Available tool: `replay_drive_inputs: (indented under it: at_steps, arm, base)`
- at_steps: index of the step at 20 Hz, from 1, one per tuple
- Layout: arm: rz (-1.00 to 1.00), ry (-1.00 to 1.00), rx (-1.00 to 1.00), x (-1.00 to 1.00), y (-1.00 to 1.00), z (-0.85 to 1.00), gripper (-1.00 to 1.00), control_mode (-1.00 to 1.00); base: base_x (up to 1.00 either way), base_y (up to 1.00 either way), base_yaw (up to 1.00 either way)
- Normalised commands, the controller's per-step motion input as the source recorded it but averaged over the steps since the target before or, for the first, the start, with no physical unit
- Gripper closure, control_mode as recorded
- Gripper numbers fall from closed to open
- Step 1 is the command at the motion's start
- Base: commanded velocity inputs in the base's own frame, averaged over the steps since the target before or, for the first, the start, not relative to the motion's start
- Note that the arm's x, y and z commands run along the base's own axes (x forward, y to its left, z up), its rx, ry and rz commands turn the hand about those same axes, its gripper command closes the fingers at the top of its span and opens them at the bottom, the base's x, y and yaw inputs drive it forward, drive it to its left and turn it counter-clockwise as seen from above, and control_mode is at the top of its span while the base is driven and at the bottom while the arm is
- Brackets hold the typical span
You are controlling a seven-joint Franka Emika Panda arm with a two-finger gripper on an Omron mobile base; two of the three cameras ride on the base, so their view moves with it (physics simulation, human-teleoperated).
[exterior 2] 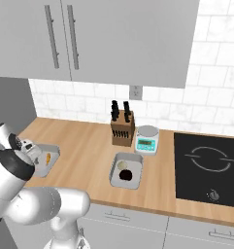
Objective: Take the meat container that has the shrimp and place it on the second highest rack of the freezer. Then take the vegetable container that has the avocado and garlic and place it on the highest rack of the freezer.
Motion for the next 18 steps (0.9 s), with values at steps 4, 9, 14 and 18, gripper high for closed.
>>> replay_drive_inputs:
  at_steps: [4,9,14,18]
  arm:
    - [0.09,0.14,-0.03,0.24,0.00,-0.32,-1.00,-1.00]
    - [0.11,0.12,-0.02,0.18,0.00,-0.34,-1.00,-1.00]
    - [0.08,0.00,-0.01,-0.02,0.00,-0.15,1.00,-1.00]
    - [0.01,-0.04,0.00,-0.17,0.00,0.00,1.00,-1.00]
  base:
    - [0.00,0.00,0.00]
    - [0.00,0.00,0.00]
    - [0.00,0.00,0.00]
    - [0.00,0.00,0.00]
